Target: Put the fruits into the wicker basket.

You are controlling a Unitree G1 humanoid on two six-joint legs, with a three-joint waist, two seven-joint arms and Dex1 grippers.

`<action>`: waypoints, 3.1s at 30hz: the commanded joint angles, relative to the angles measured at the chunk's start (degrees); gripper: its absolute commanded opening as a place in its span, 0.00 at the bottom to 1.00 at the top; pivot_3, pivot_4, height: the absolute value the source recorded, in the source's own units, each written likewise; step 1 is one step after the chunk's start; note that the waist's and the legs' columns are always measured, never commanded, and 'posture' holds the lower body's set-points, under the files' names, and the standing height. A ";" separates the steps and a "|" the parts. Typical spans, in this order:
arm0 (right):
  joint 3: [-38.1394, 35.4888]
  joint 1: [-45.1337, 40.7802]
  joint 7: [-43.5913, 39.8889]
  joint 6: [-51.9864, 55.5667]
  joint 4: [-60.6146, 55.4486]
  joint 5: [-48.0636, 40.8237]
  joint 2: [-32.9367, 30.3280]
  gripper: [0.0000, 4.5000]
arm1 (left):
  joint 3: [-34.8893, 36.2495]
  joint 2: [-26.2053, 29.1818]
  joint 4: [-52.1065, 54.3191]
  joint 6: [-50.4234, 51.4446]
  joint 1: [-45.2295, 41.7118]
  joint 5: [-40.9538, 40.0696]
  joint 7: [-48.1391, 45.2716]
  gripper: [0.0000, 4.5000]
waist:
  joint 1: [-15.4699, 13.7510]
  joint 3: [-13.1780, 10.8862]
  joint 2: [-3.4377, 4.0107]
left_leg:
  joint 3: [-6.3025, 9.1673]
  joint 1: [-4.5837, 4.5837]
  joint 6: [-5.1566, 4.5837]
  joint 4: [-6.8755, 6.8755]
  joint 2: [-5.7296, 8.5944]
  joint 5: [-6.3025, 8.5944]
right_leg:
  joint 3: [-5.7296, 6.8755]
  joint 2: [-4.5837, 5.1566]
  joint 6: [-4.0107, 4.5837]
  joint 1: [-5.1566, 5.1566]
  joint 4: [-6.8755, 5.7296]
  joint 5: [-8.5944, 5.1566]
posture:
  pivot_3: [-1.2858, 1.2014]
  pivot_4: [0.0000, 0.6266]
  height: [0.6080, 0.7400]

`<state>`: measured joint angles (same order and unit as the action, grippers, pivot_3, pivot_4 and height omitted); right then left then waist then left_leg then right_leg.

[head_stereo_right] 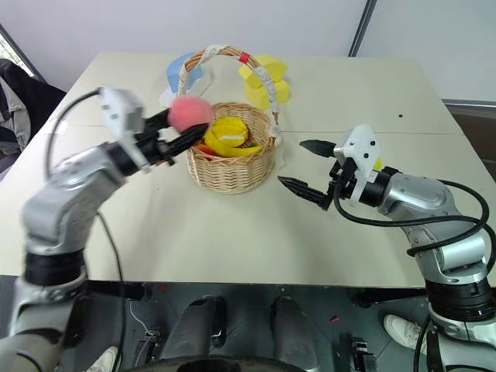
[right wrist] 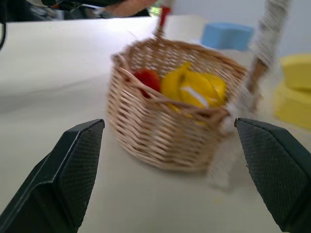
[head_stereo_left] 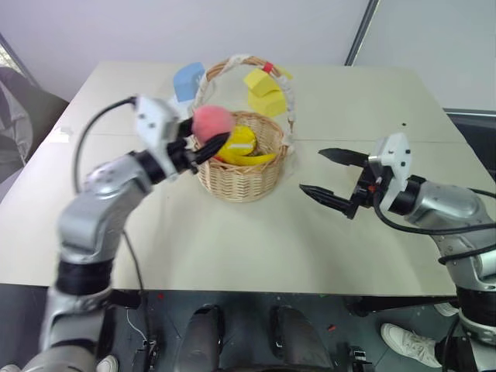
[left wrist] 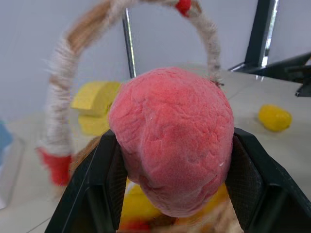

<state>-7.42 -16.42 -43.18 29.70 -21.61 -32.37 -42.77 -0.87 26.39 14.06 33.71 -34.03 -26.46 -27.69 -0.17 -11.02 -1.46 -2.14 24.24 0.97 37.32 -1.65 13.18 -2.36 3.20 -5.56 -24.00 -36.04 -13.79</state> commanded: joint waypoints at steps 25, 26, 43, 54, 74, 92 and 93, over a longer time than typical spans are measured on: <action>-11.00 -15.46 40.55 22.43 26.20 15.31 15.07 1.00 | -1.92 1.65 10.86 -3.44 6.61 -4.92 -17.57 0.98 | 1.12 0.01 0.07 | 0.19 0.14 -0.01 -0.12 -0.26 0.00 | -0.18 -0.53 -0.21 -0.37 -0.14 0.15 | 0.52 0.24 1.00; -11.47 -15.93 41.08 22.42 27.21 15.25 15.56 1.00 | -1.98 1.60 11.00 -3.37 6.72 -4.88 -17.41 0.98 | 1.14 0.01 0.07 | 0.20 0.14 -0.01 -0.12 -0.26 0.00 | -0.18 -0.53 -0.21 -0.37 -0.14 0.15 | 0.52 0.24 1.00; 1.82 -5.48 12.42 5.67 1.67 14.24 1.09 0.44 | 10.38 6.93 7.45 -6.09 16.69 -7.02 -17.81 1.00 | 1.48 -0.03 0.23 | 0.18 0.14 -0.03 -0.21 -0.27 0.01 | -0.19 -0.53 -0.26 -0.45 -0.13 0.13 | 0.52 0.24 1.00; 19.12 -25.74 17.49 15.03 1.22 10.84 20.85 0.44 | 17.54 8.76 7.59 -7.58 23.59 -9.15 -17.45 1.00 | 2.76 0.02 0.10 | 0.25 0.03 -0.07 -0.07 -0.42 0.04 | -0.15 -0.64 0.27 -0.41 -0.17 0.19 | 0.52 0.24 1.00; 9.88 -17.20 10.56 11.77 -5.27 3.59 23.06 0.99 | 14.47 6.87 11.10 -6.96 22.97 -10.53 -13.69 1.00 | 1.14 0.05 0.05 | 0.18 0.20 -0.01 -0.21 -0.37 0.01 | -0.13 -0.53 0.17 -0.50 -0.09 0.24 | 0.52 0.24 1.00; 6.88 -25.66 23.23 -3.89 21.83 15.05 32.16 0.46 | 11.14 5.48 12.41 -6.68 21.04 -11.43 -12.90 1.00 | 2.54 0.04 0.06 | 0.13 0.17 -0.01 -0.27 -0.41 0.00 | -0.17 -0.62 0.03 -0.56 -0.13 0.33 | 0.52 0.24 1.00; 6.73 -25.50 23.14 -3.90 21.37 14.89 32.07 0.34 | 11.03 5.35 12.63 -6.71 21.28 -11.43 -12.78 1.00 | 2.56 0.04 0.06 | 0.13 0.16 -0.01 -0.27 -0.41 0.00 | -0.17 -0.62 0.03 -0.56 -0.14 0.33 | 0.52 0.24 1.00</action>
<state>0.65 -40.65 -19.71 27.14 1.66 -16.99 -10.76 9.92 31.83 24.20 27.28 -12.93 -36.95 -40.83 2.39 -10.98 -1.40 -2.00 24.40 0.97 37.05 -2.06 13.19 -2.53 2.58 -5.52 -24.55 -36.18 -13.46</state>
